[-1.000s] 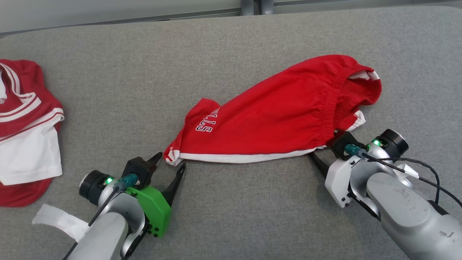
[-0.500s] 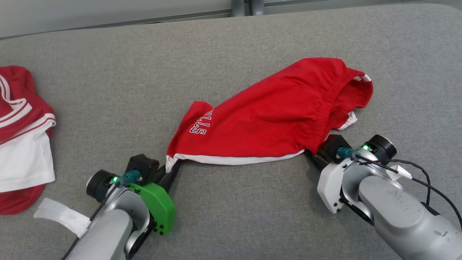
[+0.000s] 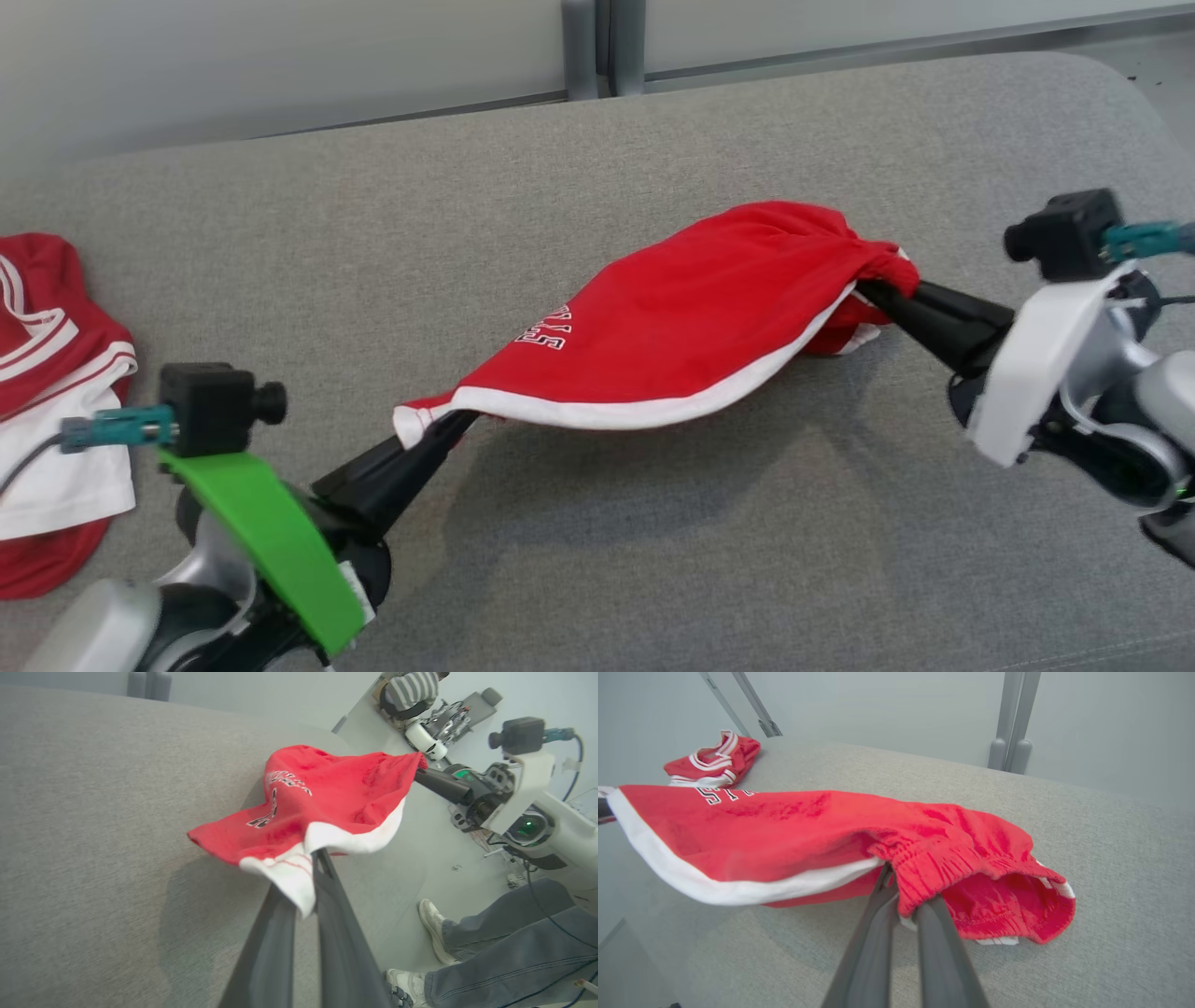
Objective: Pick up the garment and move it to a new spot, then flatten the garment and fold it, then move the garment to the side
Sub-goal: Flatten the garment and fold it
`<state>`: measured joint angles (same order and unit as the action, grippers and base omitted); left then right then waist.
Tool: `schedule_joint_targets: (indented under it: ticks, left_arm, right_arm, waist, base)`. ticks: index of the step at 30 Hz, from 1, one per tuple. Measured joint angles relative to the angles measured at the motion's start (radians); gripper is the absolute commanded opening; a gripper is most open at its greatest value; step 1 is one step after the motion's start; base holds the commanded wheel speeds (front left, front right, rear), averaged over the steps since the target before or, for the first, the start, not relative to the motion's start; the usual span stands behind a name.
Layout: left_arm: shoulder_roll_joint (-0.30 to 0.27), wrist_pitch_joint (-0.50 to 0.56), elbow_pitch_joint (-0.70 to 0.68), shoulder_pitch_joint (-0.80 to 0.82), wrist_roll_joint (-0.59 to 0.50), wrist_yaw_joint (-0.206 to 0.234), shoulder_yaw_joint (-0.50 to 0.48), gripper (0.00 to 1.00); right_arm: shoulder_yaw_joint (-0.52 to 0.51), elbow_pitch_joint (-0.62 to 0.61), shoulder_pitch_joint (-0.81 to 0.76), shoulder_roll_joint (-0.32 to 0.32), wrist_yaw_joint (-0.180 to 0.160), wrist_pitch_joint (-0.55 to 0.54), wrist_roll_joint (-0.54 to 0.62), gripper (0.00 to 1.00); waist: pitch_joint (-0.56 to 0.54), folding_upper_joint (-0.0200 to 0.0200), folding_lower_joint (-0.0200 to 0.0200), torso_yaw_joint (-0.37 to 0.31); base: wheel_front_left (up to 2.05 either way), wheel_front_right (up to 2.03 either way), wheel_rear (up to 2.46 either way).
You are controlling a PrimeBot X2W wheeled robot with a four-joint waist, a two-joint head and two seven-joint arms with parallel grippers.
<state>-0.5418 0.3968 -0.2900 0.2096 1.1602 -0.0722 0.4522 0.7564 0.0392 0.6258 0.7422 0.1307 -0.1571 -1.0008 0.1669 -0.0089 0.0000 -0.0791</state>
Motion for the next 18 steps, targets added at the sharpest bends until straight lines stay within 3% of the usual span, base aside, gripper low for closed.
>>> schedule_joint_targets:
  ticks: [4,8,13,18]
  left_arm:
    - [-0.081,0.081,-0.276,-0.034,0.132,0.113,-0.105,0.0]
    - [-0.132,0.152,-0.414,0.017,0.23,0.216,-0.199,0.0]
    - [-0.179,0.235,-0.393,0.2,0.282,0.286,-0.268,0.0]
    - [-0.206,0.295,-0.304,0.408,0.252,0.291,-0.248,0.0]
  right_arm:
    - [-0.13,-0.214,-0.013,0.151,0.0,-0.104,-0.222,0.0]
    - [-0.272,-0.296,0.023,0.242,0.0,-0.166,-0.351,0.0]
    - [-0.35,-0.247,0.159,0.233,0.001,-0.269,-0.417,0.0]
    - [-0.351,-0.156,0.317,0.148,0.001,-0.347,-0.386,0.0]
  waist:
    - [-0.02,0.0,0.0,-0.02]
    - [-0.017,0.0,0.0,-0.033]
    - [0.023,0.0,0.0,-0.038]
    - [0.079,0.0,0.0,-0.034]
  base:
    - [0.0,0.0,0.0]
    - [0.0,0.0,0.0]
    - [0.0,0.0,0.0]
    - [0.0,0.0,0.0]
